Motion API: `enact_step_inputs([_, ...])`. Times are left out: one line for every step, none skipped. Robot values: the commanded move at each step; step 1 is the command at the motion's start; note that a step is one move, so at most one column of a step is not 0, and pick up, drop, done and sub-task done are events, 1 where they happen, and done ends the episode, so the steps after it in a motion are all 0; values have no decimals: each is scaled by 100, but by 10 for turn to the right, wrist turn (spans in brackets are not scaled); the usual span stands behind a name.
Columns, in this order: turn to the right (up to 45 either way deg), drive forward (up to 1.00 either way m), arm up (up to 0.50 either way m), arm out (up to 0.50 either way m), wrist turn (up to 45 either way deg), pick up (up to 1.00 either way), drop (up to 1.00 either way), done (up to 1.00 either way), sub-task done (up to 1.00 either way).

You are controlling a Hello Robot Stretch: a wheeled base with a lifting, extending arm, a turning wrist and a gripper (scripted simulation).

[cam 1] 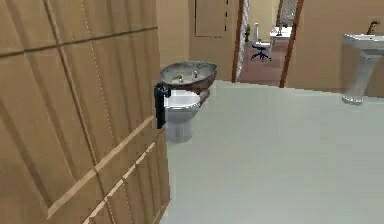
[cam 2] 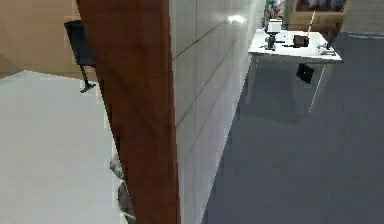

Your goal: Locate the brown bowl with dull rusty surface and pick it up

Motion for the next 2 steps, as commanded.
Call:
enact_step_inputs([0,40,0,0,0,0,0,0,0])
enact_step_inputs([180,0,0,0,0,0,0,0,0])
